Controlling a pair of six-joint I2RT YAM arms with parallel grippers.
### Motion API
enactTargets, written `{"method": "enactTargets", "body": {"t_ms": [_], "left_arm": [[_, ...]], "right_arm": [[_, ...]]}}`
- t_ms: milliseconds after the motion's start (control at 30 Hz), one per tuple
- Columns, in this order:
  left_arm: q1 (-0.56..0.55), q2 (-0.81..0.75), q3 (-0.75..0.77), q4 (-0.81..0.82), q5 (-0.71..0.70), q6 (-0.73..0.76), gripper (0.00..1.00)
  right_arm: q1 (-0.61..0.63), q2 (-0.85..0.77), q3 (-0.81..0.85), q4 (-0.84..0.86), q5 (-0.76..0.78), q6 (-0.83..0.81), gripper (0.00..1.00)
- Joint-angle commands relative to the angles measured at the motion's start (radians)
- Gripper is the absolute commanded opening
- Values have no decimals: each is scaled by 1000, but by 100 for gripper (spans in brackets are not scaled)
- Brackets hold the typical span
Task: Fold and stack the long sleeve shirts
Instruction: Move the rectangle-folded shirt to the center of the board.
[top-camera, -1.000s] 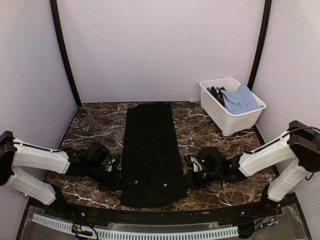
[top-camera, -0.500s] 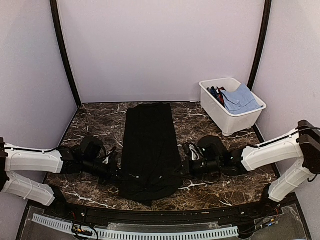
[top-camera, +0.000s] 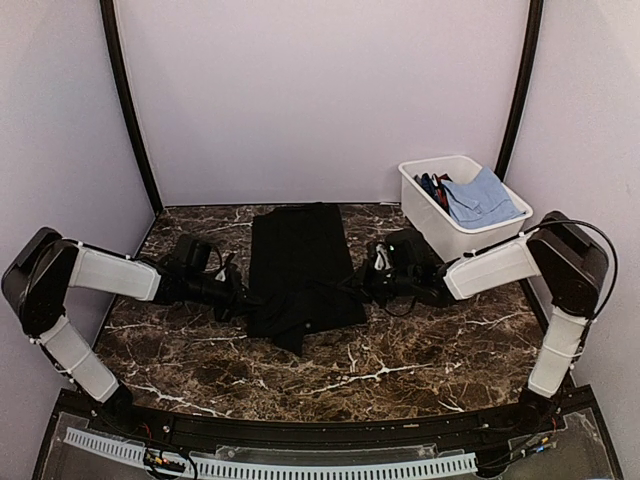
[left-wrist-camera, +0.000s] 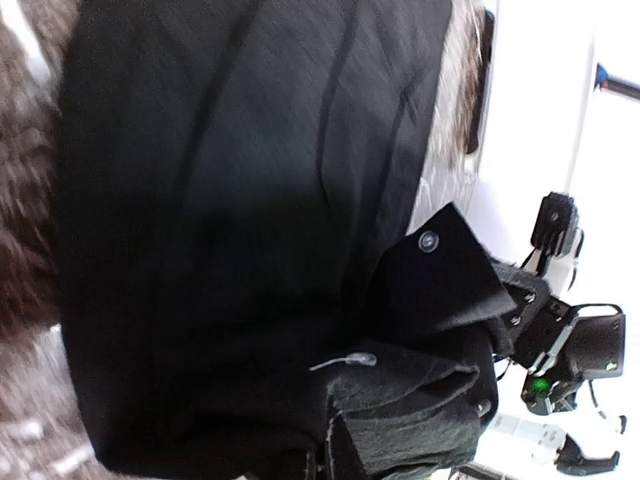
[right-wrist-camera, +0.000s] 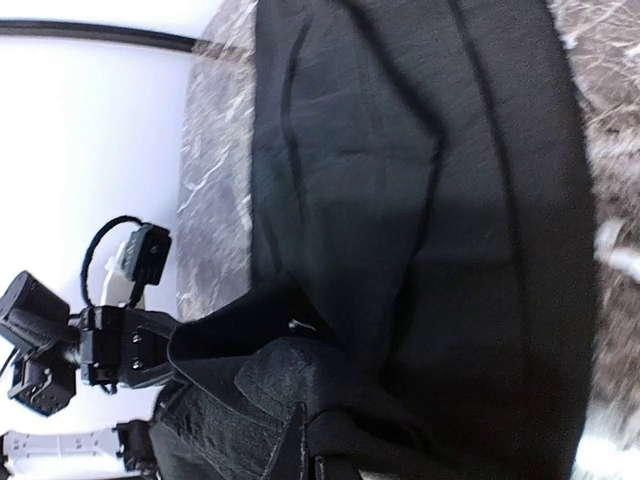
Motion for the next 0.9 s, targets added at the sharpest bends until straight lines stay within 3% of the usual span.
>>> {"method": "enactTargets", "body": {"t_ms": [0, 200, 367, 867], "left_arm": [[57, 131, 39, 132, 18, -38, 0], [66, 279, 57, 211, 27, -32, 0], [66, 269, -10, 212, 22, -19, 0], [-57, -107, -295, 112, -71, -56, 1]], "right_arm": [[-38, 131, 74, 41, -22, -13, 0], [-50, 253, 117, 46, -61, -10, 0], [-46, 239, 49, 83, -67, 9, 0], [95, 18, -221, 121, -14, 34, 0]]}}
